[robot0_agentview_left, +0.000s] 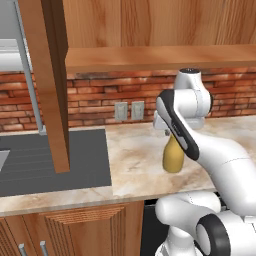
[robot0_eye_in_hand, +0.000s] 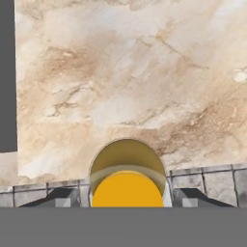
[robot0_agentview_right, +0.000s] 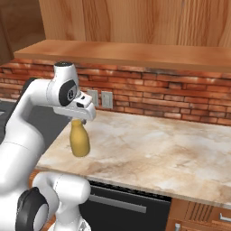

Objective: There is a tray on the dining counter. Grab the cup, mug, and pitcher and place them on the tray. The pitcher may be placed next to the tray if it cannot fit the tray.

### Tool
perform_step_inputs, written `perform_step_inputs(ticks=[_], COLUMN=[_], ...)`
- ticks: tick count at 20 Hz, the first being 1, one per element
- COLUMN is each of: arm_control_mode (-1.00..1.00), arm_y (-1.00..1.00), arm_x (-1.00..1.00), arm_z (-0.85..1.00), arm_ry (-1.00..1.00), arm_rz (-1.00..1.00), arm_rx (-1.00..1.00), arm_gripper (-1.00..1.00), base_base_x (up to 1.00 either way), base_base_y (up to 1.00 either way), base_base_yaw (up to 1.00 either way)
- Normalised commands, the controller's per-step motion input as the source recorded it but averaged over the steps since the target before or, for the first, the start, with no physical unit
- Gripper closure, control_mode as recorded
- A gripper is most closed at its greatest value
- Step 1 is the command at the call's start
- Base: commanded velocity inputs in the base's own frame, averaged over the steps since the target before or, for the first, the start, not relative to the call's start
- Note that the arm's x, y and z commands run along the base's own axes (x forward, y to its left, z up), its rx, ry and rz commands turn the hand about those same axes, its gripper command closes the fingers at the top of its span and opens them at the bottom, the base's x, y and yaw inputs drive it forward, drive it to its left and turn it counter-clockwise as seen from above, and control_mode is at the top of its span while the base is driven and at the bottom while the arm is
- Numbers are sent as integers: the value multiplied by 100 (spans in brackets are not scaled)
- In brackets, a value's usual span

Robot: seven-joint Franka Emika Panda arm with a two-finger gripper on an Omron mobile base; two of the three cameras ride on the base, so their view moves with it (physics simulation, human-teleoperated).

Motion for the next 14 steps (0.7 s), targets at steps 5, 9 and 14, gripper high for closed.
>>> perform_step_inputs(ticks=[5,9,14], arm_control_mode=[100,100,100], arm_y=[0,0,0], arm_x=[0,0,0], arm_z=[0,0,0], arm_ry=[0,0,0], arm_rz=[-2,0,0], arm_rx=[0,0,0], arm_gripper=[100,100,100], base_base_x=[-2,-19,-45], base_base_y=[0,-12,-23], base_base_yaw=[-12,-9,-10])
